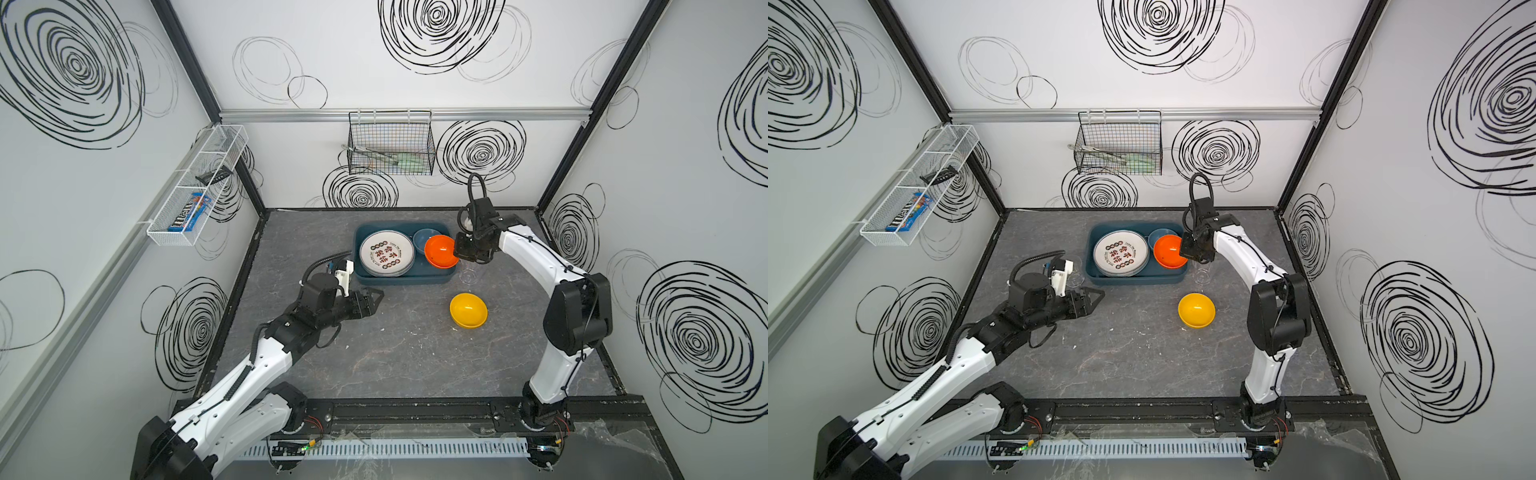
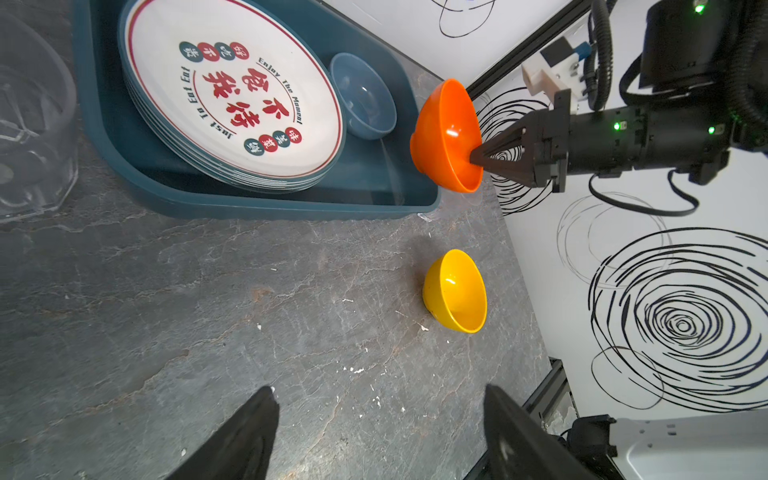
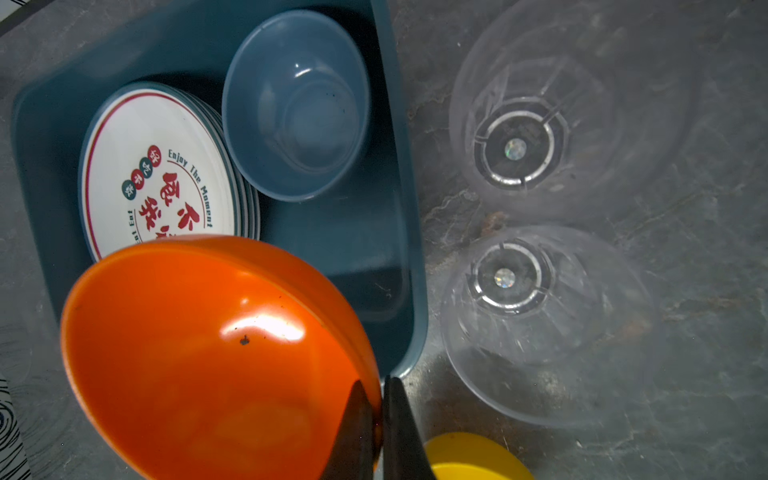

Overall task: Place the mixed dishes into the plastic bin
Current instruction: 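Lift the orange bowl and carry it onto the blue bowl in the bin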

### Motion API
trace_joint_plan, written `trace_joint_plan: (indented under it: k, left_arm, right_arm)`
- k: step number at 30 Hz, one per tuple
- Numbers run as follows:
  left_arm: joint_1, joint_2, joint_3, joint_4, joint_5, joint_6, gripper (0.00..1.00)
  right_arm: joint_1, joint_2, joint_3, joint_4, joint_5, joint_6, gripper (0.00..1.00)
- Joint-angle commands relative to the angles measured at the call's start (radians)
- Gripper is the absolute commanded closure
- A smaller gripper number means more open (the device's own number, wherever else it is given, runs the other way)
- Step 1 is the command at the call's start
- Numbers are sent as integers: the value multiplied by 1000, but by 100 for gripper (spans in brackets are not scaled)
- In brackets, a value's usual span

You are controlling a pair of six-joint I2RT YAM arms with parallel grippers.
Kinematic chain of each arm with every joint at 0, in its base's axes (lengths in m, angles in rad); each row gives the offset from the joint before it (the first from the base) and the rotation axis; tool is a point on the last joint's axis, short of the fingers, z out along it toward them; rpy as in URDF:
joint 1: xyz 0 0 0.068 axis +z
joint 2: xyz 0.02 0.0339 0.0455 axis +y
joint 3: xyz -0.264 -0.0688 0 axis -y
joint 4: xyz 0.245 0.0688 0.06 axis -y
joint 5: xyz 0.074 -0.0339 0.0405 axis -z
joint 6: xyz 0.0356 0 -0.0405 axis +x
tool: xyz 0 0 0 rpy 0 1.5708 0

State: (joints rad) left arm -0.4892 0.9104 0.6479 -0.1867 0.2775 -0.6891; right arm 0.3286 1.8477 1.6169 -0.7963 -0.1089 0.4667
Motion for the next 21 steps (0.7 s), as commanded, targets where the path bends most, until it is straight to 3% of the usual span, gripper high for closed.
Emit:
trace_joint_plan:
  k: [1, 21]
  left_arm:
    - [13, -17, -11, 6, 15, -3, 19]
    - [17, -28, -33, 14, 23, -33, 19]
  right_arm:
    - [-6, 41, 89, -32, 12, 7, 100]
    - [-34, 432, 581, -183, 28, 13, 100]
